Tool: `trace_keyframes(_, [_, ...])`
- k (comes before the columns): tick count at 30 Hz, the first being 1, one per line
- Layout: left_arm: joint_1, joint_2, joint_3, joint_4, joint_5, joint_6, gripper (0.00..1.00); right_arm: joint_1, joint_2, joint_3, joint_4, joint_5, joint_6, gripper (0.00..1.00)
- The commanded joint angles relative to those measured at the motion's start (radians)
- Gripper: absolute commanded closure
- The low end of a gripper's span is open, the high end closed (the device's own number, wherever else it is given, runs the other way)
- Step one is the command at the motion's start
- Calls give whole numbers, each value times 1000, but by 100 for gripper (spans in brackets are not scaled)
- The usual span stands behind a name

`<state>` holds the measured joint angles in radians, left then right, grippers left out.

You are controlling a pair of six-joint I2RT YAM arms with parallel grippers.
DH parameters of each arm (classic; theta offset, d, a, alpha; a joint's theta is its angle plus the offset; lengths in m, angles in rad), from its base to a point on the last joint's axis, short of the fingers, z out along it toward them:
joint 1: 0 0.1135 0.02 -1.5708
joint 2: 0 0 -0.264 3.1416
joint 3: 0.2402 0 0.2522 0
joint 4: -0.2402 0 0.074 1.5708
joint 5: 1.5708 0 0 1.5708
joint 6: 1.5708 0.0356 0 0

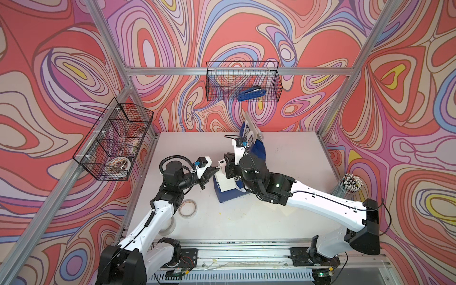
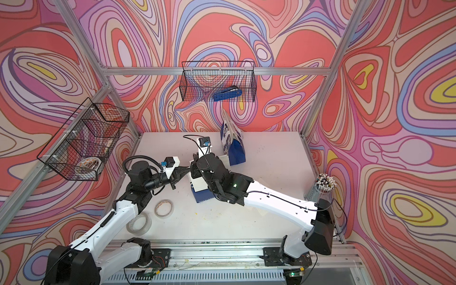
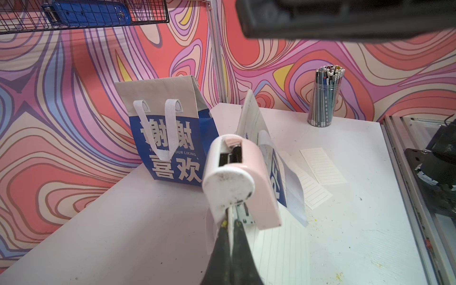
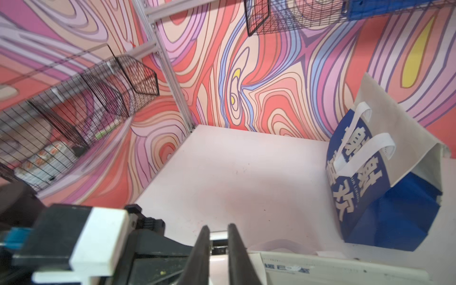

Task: Staple the receipts to the bags
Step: Pick up the stapler from the takeout bag.

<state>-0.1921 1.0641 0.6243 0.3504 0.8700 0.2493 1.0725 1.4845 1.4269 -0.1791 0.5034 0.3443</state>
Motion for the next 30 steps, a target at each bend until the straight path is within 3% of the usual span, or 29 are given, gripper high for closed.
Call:
trace_keyframes(1, [-4, -8, 15, 128, 10, -12, 100, -2, -28, -11, 9, -70, -95, 48])
trace_keyframes(6, [-4, -4, 14, 131, 11, -14, 100, -3, 90, 128, -168, -116, -21, 33])
trace_keyframes(11, [-4, -6, 12, 131, 15, -15, 100, -16, 157, 175, -227, -87, 1, 34])
trace_keyframes(16, [-4, -6, 12, 133, 15, -18, 100, -55, 212, 249, -357, -144, 39, 36])
trace_keyframes(27, [-4, -1, 13, 136, 16, -20, 100, -58, 250, 308, -410, -140, 68, 76])
trace_keyframes(30, [-4, -4, 13, 132, 12, -19, 100, -59, 223, 297, -371, -131, 54, 79])
